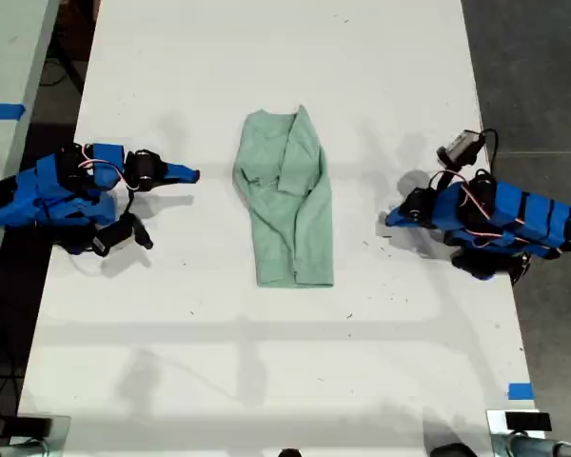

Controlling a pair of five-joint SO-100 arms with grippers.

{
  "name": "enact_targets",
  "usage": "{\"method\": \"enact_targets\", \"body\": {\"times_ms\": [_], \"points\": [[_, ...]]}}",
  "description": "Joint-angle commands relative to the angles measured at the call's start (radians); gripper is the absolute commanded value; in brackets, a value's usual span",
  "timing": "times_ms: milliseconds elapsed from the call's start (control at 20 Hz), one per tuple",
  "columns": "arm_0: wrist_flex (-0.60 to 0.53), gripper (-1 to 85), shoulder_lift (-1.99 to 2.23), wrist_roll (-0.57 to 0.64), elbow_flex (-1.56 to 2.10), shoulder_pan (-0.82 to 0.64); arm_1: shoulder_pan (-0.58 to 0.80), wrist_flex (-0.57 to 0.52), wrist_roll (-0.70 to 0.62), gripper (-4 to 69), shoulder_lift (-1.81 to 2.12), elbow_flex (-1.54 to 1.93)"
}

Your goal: Fold t shirt

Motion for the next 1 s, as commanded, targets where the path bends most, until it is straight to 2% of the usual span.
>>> {"method": "enact_targets", "body": {"times_ms": [0,950], "points": [[0.015,-0.2,0.012,-0.015,0.009,-0.006,0.005,0.008,0.002,-0.4,0.012,0.038],[0.028,-0.2,0.012,-0.02,0.009,-0.018,0.002,0.008,0.002,-0.4,0.012,0.038]]}}
